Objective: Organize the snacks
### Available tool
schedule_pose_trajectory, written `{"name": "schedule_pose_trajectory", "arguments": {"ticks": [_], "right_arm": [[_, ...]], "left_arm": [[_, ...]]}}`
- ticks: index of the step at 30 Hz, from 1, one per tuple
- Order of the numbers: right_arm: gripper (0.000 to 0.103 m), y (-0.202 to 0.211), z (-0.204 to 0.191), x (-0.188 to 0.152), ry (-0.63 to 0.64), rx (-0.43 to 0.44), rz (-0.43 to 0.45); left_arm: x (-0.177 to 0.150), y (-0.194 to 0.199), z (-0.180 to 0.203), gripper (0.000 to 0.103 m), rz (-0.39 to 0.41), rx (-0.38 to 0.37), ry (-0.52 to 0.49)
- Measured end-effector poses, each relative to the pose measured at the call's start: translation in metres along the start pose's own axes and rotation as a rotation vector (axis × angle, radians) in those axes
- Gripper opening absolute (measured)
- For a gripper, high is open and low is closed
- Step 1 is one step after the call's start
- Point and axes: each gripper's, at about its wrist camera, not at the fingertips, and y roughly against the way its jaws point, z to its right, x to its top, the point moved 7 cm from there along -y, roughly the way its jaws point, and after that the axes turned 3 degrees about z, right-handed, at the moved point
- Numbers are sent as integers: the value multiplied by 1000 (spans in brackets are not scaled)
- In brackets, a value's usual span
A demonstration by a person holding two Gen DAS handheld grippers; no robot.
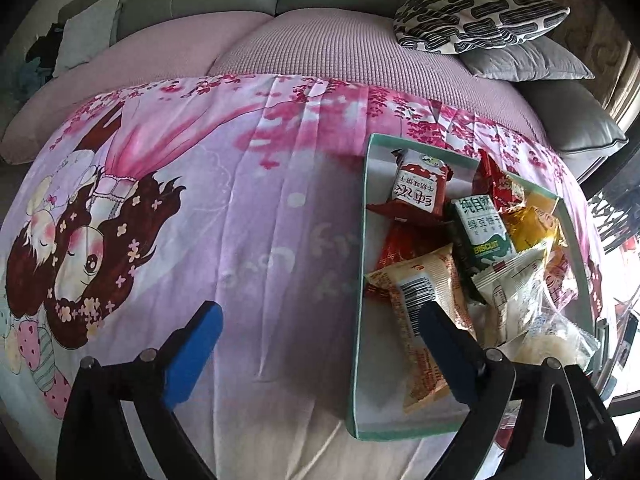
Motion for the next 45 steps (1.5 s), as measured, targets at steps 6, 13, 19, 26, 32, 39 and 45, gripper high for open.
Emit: {"name": "schedule_pose_trajectory", "arguments": {"ticks": [6,13,19,26,32,39,45], "right_arm": [[103,1,2,1,3,-10,11],[103,1,2,1,5,-10,13],[103,1,-1,1,15,-7,12],[103,3,-5,0,28,7,17],[103,2,-12,-4,43,13,11],[103,13,-24,-8,75,14,33],[103,21,-42,-21,125,21,46]], "left_arm": [[0,-2,-5,103,5,28,-4],[-3,-6,-3,103,-22,34,-16],[-6,-2,-3,103,-27,53,-53],[0,17,-24,103,27,122,-56],[-4,34,-39,103,46,124,-48],[-18,47,-62,103,47,172,-51],[-29,53,-78,103,36,174,-27]]}}
